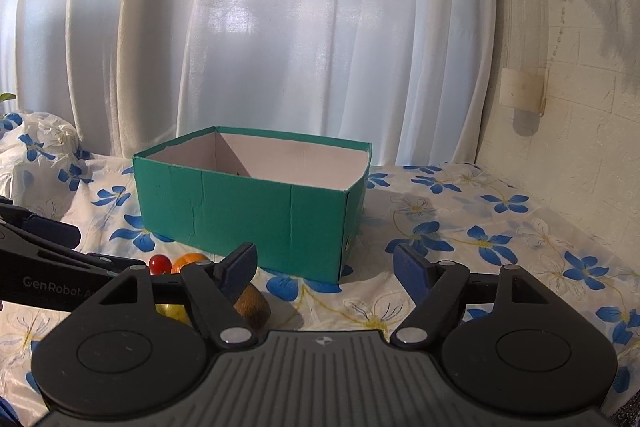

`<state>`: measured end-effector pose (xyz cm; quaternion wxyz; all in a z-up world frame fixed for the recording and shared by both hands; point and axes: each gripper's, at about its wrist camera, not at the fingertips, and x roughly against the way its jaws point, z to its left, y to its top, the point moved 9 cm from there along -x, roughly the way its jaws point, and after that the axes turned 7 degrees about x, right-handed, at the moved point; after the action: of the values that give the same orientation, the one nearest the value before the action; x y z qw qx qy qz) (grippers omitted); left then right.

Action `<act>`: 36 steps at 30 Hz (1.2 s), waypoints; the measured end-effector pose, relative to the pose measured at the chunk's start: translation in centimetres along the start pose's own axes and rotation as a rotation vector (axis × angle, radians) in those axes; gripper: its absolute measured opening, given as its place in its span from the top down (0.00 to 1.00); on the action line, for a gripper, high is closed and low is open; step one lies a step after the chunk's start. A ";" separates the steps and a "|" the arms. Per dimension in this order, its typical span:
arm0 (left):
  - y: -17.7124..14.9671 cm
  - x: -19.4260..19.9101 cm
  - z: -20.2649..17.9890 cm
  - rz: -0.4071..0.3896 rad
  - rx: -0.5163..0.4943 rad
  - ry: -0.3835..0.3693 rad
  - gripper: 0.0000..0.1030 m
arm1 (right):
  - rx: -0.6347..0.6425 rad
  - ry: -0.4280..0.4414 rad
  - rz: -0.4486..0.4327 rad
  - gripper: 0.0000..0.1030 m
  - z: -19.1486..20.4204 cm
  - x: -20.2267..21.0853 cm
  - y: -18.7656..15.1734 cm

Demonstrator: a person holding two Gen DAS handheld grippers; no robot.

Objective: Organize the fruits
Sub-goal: 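Withdraw both tools from the box back toward the remaining fruits, then grasp a yellow pear with the left tool while the right tool grasps an orange tomato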

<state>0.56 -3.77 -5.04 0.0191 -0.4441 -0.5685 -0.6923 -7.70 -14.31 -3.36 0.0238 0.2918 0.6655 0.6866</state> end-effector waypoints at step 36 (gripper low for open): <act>-7.0 -2.8 -4.9 -0.014 -0.094 -0.237 0.20 | -0.021 0.100 0.104 0.36 -1.6 0.0 -6.7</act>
<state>-4.38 -6.53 -12.05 -0.0740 -0.5191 -0.5368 -0.6610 -10.78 -14.99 -9.51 -0.0419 0.2911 0.6428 0.7074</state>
